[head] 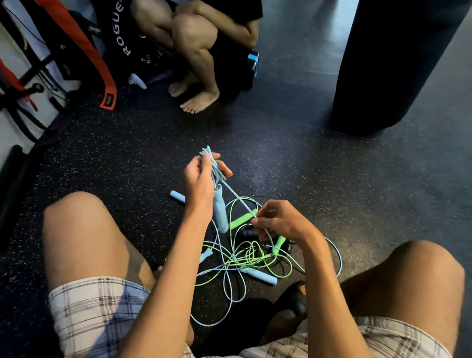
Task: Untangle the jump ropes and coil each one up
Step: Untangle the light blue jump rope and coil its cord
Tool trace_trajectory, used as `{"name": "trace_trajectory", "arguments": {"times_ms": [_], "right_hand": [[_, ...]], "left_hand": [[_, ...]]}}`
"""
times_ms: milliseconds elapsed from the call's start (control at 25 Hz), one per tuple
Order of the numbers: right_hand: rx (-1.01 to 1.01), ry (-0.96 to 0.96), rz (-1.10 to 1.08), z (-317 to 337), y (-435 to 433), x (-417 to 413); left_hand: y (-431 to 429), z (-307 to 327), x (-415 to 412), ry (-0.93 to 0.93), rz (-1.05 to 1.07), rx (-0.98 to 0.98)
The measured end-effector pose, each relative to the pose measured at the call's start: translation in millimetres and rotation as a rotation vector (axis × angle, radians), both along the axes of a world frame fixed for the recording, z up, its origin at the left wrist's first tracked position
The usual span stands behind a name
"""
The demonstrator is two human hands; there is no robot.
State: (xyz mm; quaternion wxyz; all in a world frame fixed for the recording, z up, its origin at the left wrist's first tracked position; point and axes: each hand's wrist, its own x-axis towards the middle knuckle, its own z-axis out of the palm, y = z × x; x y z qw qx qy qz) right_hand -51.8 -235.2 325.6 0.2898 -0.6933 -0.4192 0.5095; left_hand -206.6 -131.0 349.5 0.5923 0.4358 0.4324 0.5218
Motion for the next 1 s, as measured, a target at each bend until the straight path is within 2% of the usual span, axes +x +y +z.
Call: {"name": "trace_trajectory", "arguments": {"times_ms": [200,400,440,560,680,760,1000], "right_hand": [[0.09,0.084,0.131,25.0,0.8,-7.2],[0.252,0.097,0.121,48.9,-1.3,-4.5],[0.271,0.085,0.099,52.2,-2.0,-3.6],[0.34,0.036,-0.033,57.5,-1.3,-3.6],[0.391,0.049,-0.233,53.7,2.9,-0.7],[0.408,0.042,-0.329,48.4,5.4,1.5],[0.421,0.116,-0.457,31.3,4.8,8.2]], "left_hand": [[-1.4,-13.0,4.7,0.391,-0.138,0.225],[-9.3,-3.7,4.9,0.763,-0.569,0.21],[-12.5,-1.4,5.0,0.783,-0.643,0.186],[-20.5,2.0,5.3,0.493,-0.78,-0.029],[-24.3,4.1,6.4,0.406,-0.856,-0.137],[-25.6,6.7,6.9,0.319,-0.863,-0.151],[-19.0,6.2,3.0,-0.206,-0.737,-0.277]]}}
